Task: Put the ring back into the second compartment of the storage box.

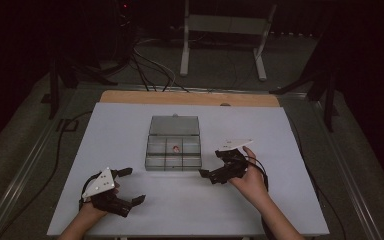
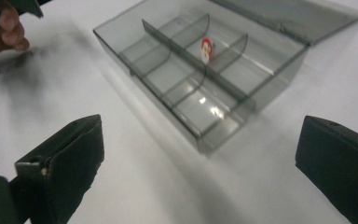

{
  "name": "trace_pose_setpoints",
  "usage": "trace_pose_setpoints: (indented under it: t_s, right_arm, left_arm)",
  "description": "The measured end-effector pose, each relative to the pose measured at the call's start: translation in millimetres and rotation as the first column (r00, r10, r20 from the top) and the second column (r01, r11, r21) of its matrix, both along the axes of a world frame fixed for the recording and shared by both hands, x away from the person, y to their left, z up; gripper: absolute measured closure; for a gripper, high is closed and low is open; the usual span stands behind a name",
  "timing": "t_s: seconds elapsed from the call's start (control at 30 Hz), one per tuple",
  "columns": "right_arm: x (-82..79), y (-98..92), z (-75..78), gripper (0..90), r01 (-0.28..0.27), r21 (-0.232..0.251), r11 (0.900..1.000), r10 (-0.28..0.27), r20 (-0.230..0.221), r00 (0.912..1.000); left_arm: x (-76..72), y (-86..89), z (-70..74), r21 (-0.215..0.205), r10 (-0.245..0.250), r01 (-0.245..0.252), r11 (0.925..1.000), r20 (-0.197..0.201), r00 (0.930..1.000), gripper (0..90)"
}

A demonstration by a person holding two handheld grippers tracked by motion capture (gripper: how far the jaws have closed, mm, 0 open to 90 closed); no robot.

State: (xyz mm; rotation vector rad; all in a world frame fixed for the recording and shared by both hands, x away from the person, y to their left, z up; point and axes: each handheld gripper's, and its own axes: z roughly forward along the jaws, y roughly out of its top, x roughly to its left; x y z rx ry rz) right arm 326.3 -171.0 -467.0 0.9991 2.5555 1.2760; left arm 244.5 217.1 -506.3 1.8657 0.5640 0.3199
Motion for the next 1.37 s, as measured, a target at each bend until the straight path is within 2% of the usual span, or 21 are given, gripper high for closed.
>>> trace_pose_setpoints:
  t_s: [0.3,0.5,0.8,0.93,1.03,1.17,1.37]
  right_arm:
    - [-15.6,-25.7,-14.0,0.9,0.024,0.002,1.000,-0.024,-0.016,0.9996]
    - [-24.2,-46.5,-22.1,0.9,0.039,-0.016,0.999,-0.039,-0.009,0.9992]
    - [-35.9,-76.7,-29.5,0.9,0.090,-0.012,0.996,-0.090,0.002,0.9959]
    - [-41.3,-84.9,-33.9,0.9,0.093,-0.018,0.995,-0.093,-0.002,0.9956]
    - [-45.4,-90.9,-36.0,0.9,0.095,-0.032,0.995,-0.095,0.013,0.9954]
    - [-49.4,-100.5,-39.9,0.9,0.109,-0.016,0.994,-0.109,0.012,0.9939]
    - [-49.1,-99.6,-41.4,0.9,0.109,-0.027,0.994,-0.108,0.024,0.9939]
  left_arm:
    - [0.0,0.1,0.1,0.000,0.000,0.000,1.0000,0.001,1.0000,0.9]
    - [0.1,0.1,0.0,0.001,-0.001,0.001,1.0000,0.000,1.0000,0.9]
    - [0.2,-0.4,-0.1,0.003,0.000,0.000,1.0000,-0.002,1.0000,0.9]
    - [-0.1,-0.5,0.1,0.003,0.000,0.000,1.0000,0.000,1.0000,0.9]
    - [-0.4,-0.1,0.2,0.003,0.001,-0.001,1.0000,0.001,1.0000,0.9]
    - [0.0,-0.5,0.0,0.004,0.000,0.000,1.0000,0.000,1.0000,0.9]
    - [-0.1,-1.0,0.1,0.005,-0.002,0.002,1.0000,0.001,1.0000,0.9]
